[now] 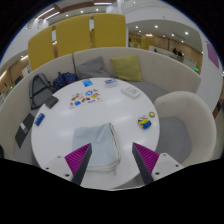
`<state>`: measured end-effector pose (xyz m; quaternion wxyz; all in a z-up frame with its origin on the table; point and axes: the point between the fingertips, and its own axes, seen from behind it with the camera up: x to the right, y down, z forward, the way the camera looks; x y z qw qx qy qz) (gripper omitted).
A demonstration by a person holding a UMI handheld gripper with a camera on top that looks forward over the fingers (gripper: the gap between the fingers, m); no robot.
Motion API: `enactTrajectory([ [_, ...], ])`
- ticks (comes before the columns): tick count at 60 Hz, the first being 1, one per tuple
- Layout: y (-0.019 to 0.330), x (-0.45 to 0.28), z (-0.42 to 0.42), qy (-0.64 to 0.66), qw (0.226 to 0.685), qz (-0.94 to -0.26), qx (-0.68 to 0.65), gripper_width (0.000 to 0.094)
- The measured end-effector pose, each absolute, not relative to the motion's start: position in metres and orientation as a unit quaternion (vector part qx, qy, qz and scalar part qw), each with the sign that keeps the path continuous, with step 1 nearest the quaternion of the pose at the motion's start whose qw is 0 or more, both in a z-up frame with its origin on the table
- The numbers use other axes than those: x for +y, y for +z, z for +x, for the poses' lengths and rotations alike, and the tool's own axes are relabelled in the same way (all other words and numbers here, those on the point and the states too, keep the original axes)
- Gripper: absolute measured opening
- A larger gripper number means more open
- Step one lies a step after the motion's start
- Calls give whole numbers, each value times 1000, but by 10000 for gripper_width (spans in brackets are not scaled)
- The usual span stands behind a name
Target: Fold towel
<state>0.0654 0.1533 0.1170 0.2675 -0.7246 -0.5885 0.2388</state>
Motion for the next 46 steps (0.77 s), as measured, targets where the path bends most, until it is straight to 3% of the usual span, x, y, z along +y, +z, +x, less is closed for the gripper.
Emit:
enactTrajectory([
  [8,188,142,134,237,270,-713,-602,863],
  [15,224,136,189,227,269,-710,-610,857],
  [33,249,133,228,226,286,-705,-608,859],
  [46,245,129,224,229,285,-703,-610,863],
])
